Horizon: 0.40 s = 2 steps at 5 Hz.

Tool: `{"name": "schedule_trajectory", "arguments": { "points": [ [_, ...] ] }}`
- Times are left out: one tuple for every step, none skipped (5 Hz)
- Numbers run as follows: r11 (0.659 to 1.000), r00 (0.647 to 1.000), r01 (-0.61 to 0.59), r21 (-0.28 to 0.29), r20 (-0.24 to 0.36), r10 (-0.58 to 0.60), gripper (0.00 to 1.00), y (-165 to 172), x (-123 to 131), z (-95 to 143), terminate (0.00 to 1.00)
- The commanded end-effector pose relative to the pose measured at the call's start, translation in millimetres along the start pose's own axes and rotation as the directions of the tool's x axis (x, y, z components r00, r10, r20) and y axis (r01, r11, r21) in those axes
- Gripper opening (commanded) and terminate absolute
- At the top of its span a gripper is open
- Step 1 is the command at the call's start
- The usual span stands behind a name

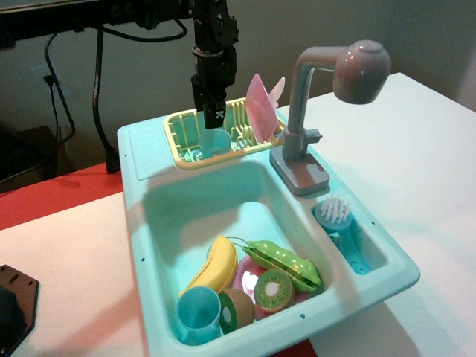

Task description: Put cup from drying rack to sink

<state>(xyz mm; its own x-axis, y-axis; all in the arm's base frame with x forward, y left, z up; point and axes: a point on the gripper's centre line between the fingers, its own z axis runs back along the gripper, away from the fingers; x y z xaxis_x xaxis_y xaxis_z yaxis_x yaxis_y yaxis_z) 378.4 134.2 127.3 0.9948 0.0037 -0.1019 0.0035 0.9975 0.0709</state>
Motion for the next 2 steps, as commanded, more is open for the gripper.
{"name": "schedule_trajectory", "arguments": {
  "points": [
    [1.000, 1.000, 0.000, 0.000, 0.000, 0.000, 1.00, 0.0, 0.0, 0.0, 0.00],
    [1.000, 1.000, -0.006, 0.004, -0.014, 0.006, 1.00, 0.9, 3.6, -7.0, 0.00]
  ]
}}
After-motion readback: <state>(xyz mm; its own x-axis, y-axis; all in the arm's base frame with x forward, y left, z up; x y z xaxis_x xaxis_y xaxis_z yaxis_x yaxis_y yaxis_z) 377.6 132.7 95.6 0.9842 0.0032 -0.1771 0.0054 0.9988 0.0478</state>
